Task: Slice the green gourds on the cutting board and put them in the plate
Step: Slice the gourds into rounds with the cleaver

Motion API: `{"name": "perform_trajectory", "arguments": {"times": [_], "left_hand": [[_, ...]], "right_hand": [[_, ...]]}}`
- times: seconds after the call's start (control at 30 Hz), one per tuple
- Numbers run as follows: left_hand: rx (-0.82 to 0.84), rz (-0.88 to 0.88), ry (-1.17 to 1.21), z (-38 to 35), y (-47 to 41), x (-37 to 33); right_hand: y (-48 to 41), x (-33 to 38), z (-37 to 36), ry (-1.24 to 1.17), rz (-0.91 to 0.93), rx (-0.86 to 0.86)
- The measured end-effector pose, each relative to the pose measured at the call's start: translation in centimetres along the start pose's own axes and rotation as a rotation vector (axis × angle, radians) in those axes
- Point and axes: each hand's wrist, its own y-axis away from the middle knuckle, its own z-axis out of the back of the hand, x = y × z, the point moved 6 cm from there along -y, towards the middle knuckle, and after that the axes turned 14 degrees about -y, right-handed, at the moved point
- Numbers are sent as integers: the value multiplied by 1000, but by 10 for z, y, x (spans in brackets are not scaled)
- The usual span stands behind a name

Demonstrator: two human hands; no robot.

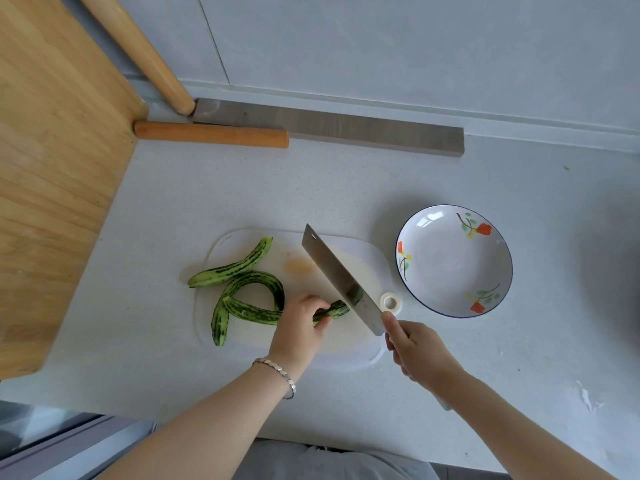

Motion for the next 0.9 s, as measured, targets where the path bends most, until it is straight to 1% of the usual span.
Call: {"name": "perform_trajectory", "arguments": {"times": [0.13,0.33,0.53,0.63,0.8,0.9], "left_hand": [[-19,44,50,1,-2,0],[-18,52,44,-2,-1,2],[-23,57,43,0,0,1],[-25,61,60,1,0,0],[-16,98,73,0,0,4],[-22,94,75,1,-1,4]], "right_hand": [[9,8,6,39,31,25],[9,14,3,175,65,46],[4,12,-4,221,70,19],[0,6,-8,170,58,14],[1,-1,-1,-70,-20,9],[5,6,5,-37,25,27]]}}
